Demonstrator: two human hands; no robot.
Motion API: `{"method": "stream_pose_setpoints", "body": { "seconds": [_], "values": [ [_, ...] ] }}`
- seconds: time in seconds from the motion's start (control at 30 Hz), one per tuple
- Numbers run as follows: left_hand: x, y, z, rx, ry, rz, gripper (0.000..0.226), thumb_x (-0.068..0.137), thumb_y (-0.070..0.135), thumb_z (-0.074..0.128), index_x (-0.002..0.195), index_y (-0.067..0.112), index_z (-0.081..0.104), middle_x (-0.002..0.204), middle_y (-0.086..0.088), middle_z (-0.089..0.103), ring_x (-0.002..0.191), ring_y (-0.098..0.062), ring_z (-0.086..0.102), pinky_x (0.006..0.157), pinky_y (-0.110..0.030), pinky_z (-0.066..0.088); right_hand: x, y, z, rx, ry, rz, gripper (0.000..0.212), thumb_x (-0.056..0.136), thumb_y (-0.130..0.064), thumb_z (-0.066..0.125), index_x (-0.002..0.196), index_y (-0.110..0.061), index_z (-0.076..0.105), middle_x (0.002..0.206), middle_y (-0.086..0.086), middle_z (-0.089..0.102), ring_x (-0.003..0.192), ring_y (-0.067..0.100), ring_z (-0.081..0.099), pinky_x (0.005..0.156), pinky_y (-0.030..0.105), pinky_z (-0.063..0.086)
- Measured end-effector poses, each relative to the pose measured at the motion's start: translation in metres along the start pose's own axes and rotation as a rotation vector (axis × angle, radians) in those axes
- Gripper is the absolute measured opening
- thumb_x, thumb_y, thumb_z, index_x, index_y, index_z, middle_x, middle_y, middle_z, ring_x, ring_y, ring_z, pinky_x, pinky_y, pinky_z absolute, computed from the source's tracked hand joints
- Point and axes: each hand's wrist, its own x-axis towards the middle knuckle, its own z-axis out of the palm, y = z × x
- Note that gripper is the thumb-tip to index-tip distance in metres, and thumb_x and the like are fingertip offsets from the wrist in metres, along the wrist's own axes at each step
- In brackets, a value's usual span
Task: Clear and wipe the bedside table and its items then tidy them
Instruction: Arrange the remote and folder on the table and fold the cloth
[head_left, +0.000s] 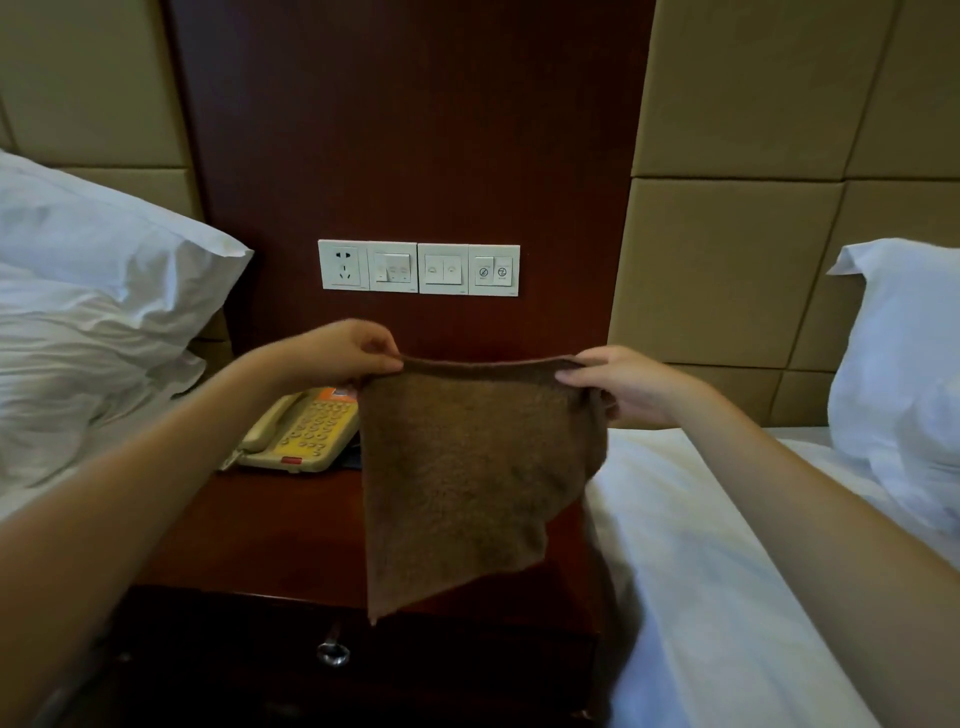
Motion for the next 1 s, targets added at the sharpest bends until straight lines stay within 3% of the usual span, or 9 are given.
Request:
{"method": "stream_pose_setpoints", "body": {
  "seconds": [0.1,0.3,0.5,0.57,0.67,0.73,0.83,0.93,1.0],
  "values": [
    [0.019,-0.031,0.035,0.115,-0.095,-0.058,0.009,0.094,0.017,0.052,0.098,0.013,0.058,0.098,-0.007,0.061,0.085,-0.018,0.060,0.069,-0.024,0.051,0.019,0.030,0.018,-0.173,-0.014,0.034,0.014,0.094,-0.021,0.059,0.103,-0.011,0.062,0.095,0.004,0.064,0.094,0.022,0.063,0.085,0.042,0.055],
    [0.025,-0.069,0.088,0.259,-0.052,-0.100,0.011,0.092,0.020,0.055,0.101,0.014,0.059,0.095,0.000,0.055,0.090,-0.016,0.053,0.075,-0.026,0.042,0.046,0.081,0.048,-0.435,0.041,-0.023,0.010,0.091,-0.013,0.061,0.082,-0.012,0.063,0.075,-0.001,0.056,0.074,0.016,0.055,0.058,0.020,0.039],
    [-0.012,-0.072,0.111,0.378,-0.326,0.004,0.007,0.087,0.021,0.060,0.089,0.023,0.053,0.096,0.005,0.054,0.091,-0.013,0.053,0.081,-0.029,0.045,0.032,0.100,0.050,-0.636,-0.109,-0.036,0.009,0.088,-0.008,0.061,0.089,-0.015,0.066,0.079,-0.005,0.056,0.073,0.006,0.050,0.061,0.013,0.038],
    [-0.022,-0.072,0.122,0.438,-0.393,0.057,0.012,0.087,0.022,0.059,0.099,0.020,0.056,0.096,0.007,0.052,0.091,-0.011,0.050,0.081,-0.028,0.042,0.024,0.108,0.053,-0.707,-0.151,-0.013,0.011,0.088,-0.009,0.061,0.094,-0.012,0.070,0.083,-0.002,0.059,0.074,0.007,0.051,0.062,0.013,0.038],
    [-0.034,-0.073,0.136,0.440,-0.512,0.075,0.016,0.085,0.032,0.062,0.096,0.021,0.058,0.086,0.012,0.051,0.081,-0.007,0.048,0.076,-0.026,0.040,0.014,0.113,0.055,-0.823,-0.294,0.081,0.023,0.088,-0.017,0.064,0.109,-0.009,0.070,0.101,0.002,0.063,0.093,0.015,0.056,0.072,0.018,0.041],
    [-0.036,-0.070,0.136,0.286,-0.564,0.010,0.022,0.083,0.047,0.061,0.085,0.025,0.058,0.083,0.012,0.056,0.077,-0.005,0.052,0.074,-0.025,0.042,0.009,0.108,0.052,-0.809,-0.388,0.220,0.042,0.085,-0.038,0.067,0.121,-0.017,0.065,0.125,-0.002,0.058,0.114,0.016,0.052,0.089,0.024,0.043],
    [-0.018,-0.072,0.137,0.182,-0.357,-0.062,0.019,0.091,0.044,0.053,0.092,0.025,0.059,0.096,0.006,0.060,0.088,-0.007,0.057,0.077,-0.021,0.045,0.013,0.098,0.050,-0.660,-0.247,0.282,0.061,0.085,-0.060,0.056,0.128,-0.017,0.058,0.130,-0.002,0.052,0.122,0.020,0.048,0.092,0.033,0.044],
    [0.001,-0.078,0.146,0.389,-0.245,-0.143,0.045,0.089,0.040,0.056,0.128,0.020,0.047,0.127,-0.004,0.048,0.118,-0.021,0.046,0.099,-0.034,0.041,0.026,0.106,0.062,-0.679,-0.018,0.147,0.041,0.093,-0.036,0.058,0.126,-0.011,0.056,0.120,0.006,0.059,0.109,0.021,0.056,0.086,0.027,0.043],
    [0.007,-0.082,0.152,0.411,-0.310,-0.244,0.050,0.088,0.042,0.058,0.129,0.017,0.044,0.131,-0.007,0.043,0.121,-0.025,0.041,0.100,-0.034,0.038,0.030,0.114,0.071,-0.742,-0.035,0.188,0.040,0.091,-0.025,0.061,0.127,-0.010,0.052,0.120,0.008,0.059,0.105,0.022,0.056,0.081,0.025,0.045]
  ]
}}
